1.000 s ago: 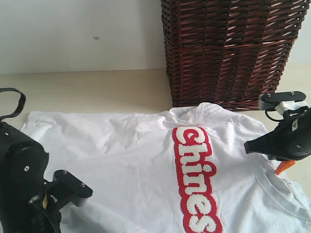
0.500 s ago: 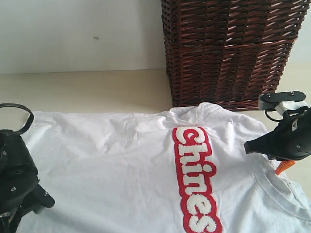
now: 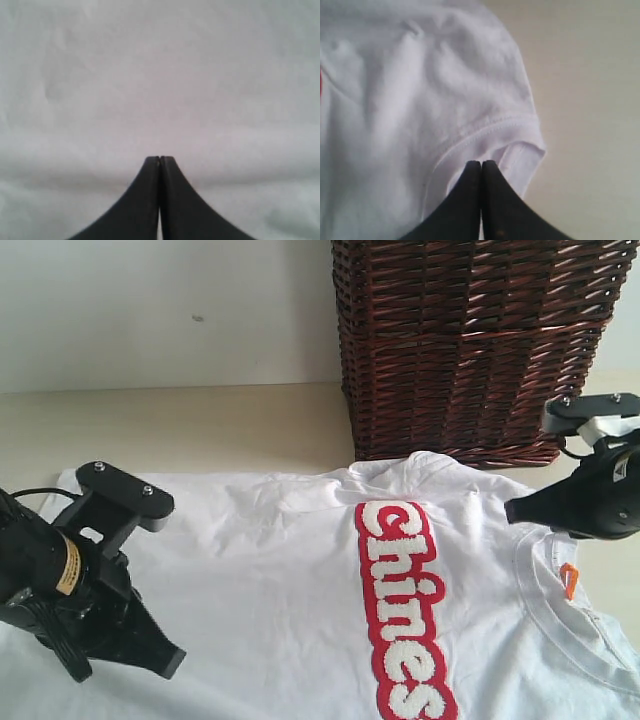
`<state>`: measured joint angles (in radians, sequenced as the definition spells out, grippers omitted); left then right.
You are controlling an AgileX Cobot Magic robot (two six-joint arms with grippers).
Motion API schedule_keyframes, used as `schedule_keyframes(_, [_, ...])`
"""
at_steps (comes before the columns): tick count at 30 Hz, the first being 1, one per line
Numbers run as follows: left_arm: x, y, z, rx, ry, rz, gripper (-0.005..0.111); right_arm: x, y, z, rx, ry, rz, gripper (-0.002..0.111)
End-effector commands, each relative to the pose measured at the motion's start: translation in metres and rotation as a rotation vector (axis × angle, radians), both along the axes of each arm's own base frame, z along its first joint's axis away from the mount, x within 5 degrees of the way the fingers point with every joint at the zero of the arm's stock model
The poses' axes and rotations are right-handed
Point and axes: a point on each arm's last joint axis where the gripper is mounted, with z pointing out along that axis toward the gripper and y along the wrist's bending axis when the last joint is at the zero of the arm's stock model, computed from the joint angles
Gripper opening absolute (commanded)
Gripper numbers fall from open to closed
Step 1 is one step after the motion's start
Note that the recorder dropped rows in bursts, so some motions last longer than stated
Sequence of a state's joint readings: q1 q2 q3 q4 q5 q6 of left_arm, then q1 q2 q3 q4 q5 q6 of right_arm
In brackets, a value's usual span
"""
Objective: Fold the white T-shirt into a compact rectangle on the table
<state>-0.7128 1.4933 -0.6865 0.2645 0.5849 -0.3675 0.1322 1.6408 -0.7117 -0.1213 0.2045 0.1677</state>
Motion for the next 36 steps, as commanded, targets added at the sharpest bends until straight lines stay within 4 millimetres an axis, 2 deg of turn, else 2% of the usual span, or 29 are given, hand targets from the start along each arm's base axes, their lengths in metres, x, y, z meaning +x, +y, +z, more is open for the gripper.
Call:
schedule_keyframes(1, [0.005,-0.009,0.001,-0.085,-0.052,-0.012,0.000,0.016,0.003,0.009,0.047,-0.193,0.008,0.001])
schedule_keyframes(5, [0.007,-0.013,-0.002,-0.103,-0.062,-0.018,0.000,0.030,0.006,0.001,0.036,-0.236,0.049,0.021])
schedule_keyframes(9, [0.008,-0.013,-0.006,-0.084,-0.053,-0.042,0.000,0.049,0.008,-0.007,0.024,-0.203,0.051,0.052])
schedule_keyframes(12, [0.009,-0.014,-0.009,-0.075,-0.048,-0.054,0.000,0.066,0.009,-0.009,0.007,-0.154,0.043,0.061])
schedule_keyframes(14, [0.009,-0.014,-0.010,-0.071,-0.049,-0.066,0.000,0.078,0.009,-0.006,-0.010,-0.124,0.045,0.061])
schedule_keyframes(17, [0.009,-0.015,-0.010,-0.074,-0.058,-0.083,0.000,0.090,0.022,-0.002,-0.061,-0.101,0.132,0.060])
schedule_keyframes(22, [0.010,-0.015,-0.010,-0.075,-0.064,-0.097,0.000,0.092,0.056,-0.006,-0.161,-0.098,0.392,0.056])
schedule_keyframes(25, [0.010,-0.015,-0.010,-0.075,-0.064,-0.097,0.000,0.094,0.070,-0.012,-0.180,-0.118,0.460,0.055])
schedule_keyframes(31, [0.009,-0.015,-0.011,-0.075,-0.064,-0.102,0.000,0.107,0.074,-0.024,-0.182,-0.111,0.467,0.052])
schedule_keyframes(33, [0.008,-0.014,-0.012,-0.074,-0.062,-0.102,0.000,0.109,0.075,-0.026,-0.183,-0.105,0.468,0.044])
schedule_keyframes(36, [0.008,-0.014,-0.013,-0.071,-0.059,-0.104,0.000,0.109,0.075,-0.027,-0.183,-0.102,0.468,0.017])
